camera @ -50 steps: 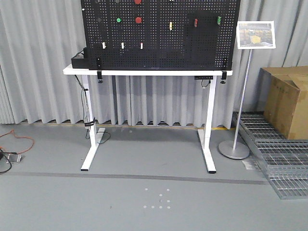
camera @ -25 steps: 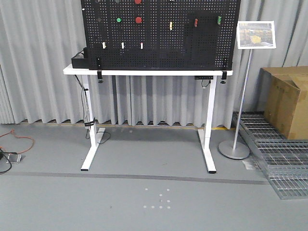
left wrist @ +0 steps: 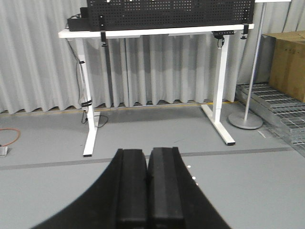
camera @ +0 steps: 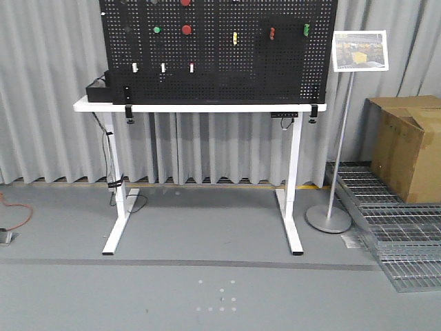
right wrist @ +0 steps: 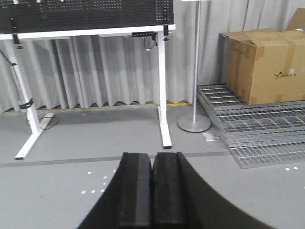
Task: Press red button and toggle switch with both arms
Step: 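Drive the base forward toward the black pegboard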
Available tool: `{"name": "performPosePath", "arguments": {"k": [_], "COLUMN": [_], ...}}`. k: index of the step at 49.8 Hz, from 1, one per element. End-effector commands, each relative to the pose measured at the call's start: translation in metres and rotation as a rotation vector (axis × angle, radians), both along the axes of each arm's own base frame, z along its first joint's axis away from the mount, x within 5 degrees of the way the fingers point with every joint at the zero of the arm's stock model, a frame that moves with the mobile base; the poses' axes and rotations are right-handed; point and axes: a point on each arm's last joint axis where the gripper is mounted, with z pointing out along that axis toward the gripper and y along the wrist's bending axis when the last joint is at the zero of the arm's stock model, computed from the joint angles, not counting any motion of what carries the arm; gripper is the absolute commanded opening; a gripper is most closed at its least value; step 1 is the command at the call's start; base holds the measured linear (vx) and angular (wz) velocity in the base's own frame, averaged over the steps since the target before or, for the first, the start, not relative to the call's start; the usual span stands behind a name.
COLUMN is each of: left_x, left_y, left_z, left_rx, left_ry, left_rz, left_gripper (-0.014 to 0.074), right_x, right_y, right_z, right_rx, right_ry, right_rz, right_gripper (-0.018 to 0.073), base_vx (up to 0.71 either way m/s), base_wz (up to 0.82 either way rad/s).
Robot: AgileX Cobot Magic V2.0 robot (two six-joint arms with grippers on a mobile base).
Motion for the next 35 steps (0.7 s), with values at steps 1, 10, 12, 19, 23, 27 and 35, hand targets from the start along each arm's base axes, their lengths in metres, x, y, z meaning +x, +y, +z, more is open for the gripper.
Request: {"name": "performPosePath", "arguments": {"k": [1, 10, 12, 19, 23, 27, 35], "left_x": [0.0004, 0.0004, 0.0004, 0.0004, 0.0004, 0.0004, 0.0004], "left_y": [0.0005, 0.0005, 0.0005, 0.0005, 0.0005, 0.0005, 0.0005], "left_z": [-0.0031, -0.0031, -0.0031, -0.0031, -0.0031, -0.0031, -0.0031], "left_rx": [-0.018, -0.018, -0.018, -0.018, -0.018, -0.018, -0.018], "left_ry": [-0.066, -0.066, -0.066, -0.066, -0.066, -0.066, -0.066], "left_rz": [0.005, 0.005, 0.005, 0.005, 0.005, 0.005, 0.005], "left_gripper": [0.0001, 0.0001, 0.0001, 0.0001, 0.0001, 0.0001, 0.0001], "right_x": [-0.0002, -0.0002, -0.0002, -0.0002, -0.0002, -0.0002, -0.0002], "right_y": [-0.0006, -0.0006, -0.0006, -0.0006, -0.0006, -0.0006, -0.0006], "right_z": [0.0047, 0.0047, 0.0047, 0.0047, 0.0047, 0.0047, 0.0047], "right_rx": [-0.029, -0.029, -0.029, -0.029, -0.029, -0.029, -0.029], "right_ry": [-0.087, -0.087, -0.087, -0.087, -0.087, -0.087, -0.087], "right_rz": [-0.007, -0.007, -0.007, -0.007, -0.007, -0.007, -0.007], "right_gripper": [-0.0003, -0.0003, -0.0003, -0.0003, -0.0003, -0.0003, -0.0003], "base_vx": [0.26, 0.3, 0.37, 0.41, 0.45, 0.46, 0.49], "base_wz": [-0.13, -0.05, 0.07, 0.07, 0.04, 0.03, 0.04]}}
